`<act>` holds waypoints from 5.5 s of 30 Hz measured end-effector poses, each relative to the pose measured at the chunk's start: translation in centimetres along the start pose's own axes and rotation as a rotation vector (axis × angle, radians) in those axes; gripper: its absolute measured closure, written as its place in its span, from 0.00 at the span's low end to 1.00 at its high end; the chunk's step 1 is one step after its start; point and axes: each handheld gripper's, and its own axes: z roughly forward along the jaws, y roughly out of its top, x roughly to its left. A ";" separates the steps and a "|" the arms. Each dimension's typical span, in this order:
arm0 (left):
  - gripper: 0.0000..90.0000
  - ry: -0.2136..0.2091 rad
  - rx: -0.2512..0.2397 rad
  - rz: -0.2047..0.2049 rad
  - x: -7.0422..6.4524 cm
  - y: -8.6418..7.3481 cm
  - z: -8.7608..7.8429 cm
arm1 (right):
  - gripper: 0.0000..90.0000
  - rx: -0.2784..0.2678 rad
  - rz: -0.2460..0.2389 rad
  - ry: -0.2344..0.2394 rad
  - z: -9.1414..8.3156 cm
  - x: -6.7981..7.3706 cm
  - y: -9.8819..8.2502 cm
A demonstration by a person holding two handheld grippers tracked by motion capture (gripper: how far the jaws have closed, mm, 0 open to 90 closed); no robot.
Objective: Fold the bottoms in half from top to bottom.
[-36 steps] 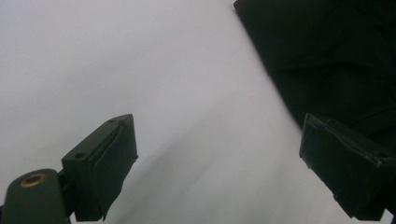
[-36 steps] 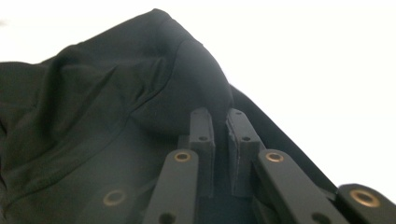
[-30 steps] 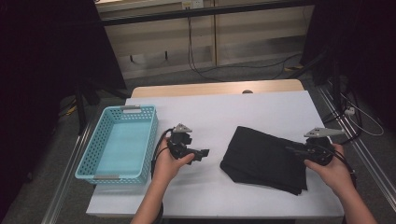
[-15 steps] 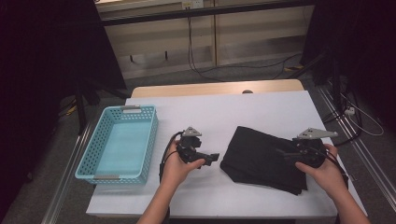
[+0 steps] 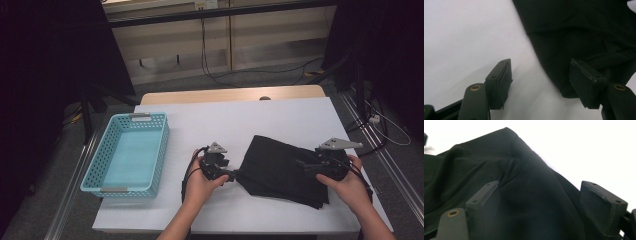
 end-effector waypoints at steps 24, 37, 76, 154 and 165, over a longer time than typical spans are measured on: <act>0.91 -0.056 0.052 -0.082 -1.5 -0.3 0.7 | 0.19 0.000 0.002 -0.001 -0.2 0.1 -0.1; 0.92 0.023 0.042 -0.214 4.0 0.1 -3.1 | 0.19 -0.025 0.013 -0.004 -0.9 -0.2 -0.2; 0.79 0.214 0.018 -0.291 5.9 -2.1 -4.1 | 0.19 -0.001 -0.043 0.080 1.0 2.0 0.7; 0.20 0.254 -0.006 -0.231 7.1 -1.2 -7.0 | 0.61 0.062 0.072 0.124 6.3 9.6 0.8; 0.19 0.248 -0.009 -0.230 7.0 -1.2 -6.8 | 0.85 0.055 0.073 0.191 6.8 10.9 1.0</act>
